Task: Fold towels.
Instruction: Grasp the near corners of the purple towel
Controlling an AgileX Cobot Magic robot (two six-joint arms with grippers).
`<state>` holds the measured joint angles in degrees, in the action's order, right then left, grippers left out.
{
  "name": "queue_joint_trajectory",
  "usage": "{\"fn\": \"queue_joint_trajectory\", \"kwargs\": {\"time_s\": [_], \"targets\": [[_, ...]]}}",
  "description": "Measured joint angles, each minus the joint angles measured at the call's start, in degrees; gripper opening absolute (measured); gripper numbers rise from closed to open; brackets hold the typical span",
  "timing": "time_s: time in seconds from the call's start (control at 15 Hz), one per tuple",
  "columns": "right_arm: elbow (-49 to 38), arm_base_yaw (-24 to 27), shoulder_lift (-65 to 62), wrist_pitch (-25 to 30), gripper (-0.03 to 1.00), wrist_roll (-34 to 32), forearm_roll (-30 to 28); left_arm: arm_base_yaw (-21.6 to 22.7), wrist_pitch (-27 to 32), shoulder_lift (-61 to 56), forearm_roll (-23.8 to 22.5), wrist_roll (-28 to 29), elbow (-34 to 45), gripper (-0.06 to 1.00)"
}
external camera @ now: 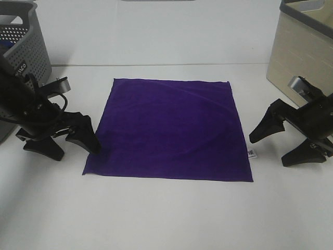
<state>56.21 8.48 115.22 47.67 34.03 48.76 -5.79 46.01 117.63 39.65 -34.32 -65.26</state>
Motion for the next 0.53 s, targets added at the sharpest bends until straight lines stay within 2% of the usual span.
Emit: {"fn": "queue_joint_trajectory", "kwargs": {"time_s": [0.2,0.4,0.53], "targets": [[0.06,-2.41,1.2,-0.17,0.93,-1.89,0.46,-2.41,-0.97,0.52,0.23,0.06,-0.17,0.97],[2.92,-10.37,5.44,3.04,0.89,-2.98,3.72,-7.39,-2.98,2.64,2.75,0.29,-1.49,0.97],[5.56,-13.29,7.28,4.87,0.86,-4.76,3.44,-8.82,-3.04,3.32,3.15,0.92,-2.69,0.95]]}}
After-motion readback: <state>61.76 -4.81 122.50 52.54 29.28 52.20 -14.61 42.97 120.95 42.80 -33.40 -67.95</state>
